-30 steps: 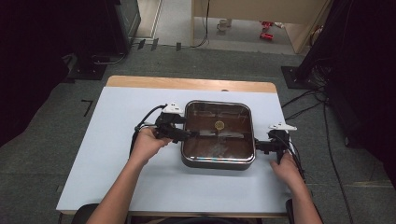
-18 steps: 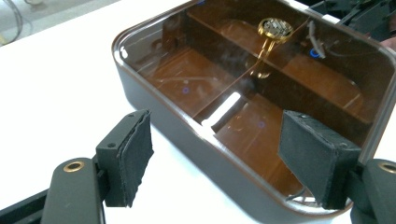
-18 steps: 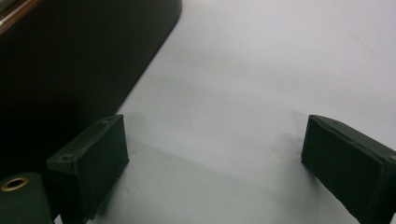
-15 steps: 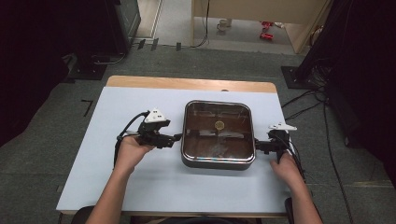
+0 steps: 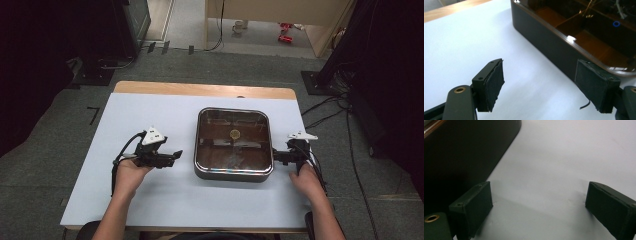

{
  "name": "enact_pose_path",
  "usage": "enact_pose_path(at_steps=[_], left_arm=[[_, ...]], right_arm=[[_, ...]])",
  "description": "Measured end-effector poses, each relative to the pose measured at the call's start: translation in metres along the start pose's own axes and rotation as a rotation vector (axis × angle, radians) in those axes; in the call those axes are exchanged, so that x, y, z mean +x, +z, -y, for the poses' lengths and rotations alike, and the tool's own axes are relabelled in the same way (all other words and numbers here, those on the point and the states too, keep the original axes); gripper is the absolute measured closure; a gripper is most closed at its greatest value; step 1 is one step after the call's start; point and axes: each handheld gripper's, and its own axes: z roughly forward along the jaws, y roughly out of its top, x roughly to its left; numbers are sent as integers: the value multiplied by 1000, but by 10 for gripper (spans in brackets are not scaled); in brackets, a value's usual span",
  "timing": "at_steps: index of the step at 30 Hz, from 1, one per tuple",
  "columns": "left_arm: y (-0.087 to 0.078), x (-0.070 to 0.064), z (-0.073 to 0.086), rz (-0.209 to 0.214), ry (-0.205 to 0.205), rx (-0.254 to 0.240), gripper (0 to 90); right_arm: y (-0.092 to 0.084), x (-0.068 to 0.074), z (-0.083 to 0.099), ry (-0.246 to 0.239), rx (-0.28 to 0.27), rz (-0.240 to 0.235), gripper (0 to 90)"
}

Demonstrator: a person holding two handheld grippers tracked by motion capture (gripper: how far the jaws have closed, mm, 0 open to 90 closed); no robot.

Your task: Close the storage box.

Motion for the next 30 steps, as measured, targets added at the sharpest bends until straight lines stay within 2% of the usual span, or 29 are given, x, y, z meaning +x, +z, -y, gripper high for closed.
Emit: enact_pose_path(at_steps=[7,12,17,19,22,24,27,30], left_arm=[[0,-3,19,-2,0,5,226],[2,-5,30,-27,11,8,211],[4,-7,38,-14,6,9,212],[8,-8,43,-17,13,37,212],[13,-10,48,-15,3,65,218],[17,-12,48,-11,-1,74,223],[21,-13,50,-24,22,88,223],[25,-12,52,-31,11,111,223]], right_arm=[[0,0,0,1,-1,0,65],[0,0,0,2,0,0,65],[0,0,0,1,0,0,65],[0,0,0,0,0,1,65],[0,0,0,1,0,1,65],[0,0,0,1,0,1,65],[0,0,0,0,0,1,65],[0,0,0,0,0,1,65]])
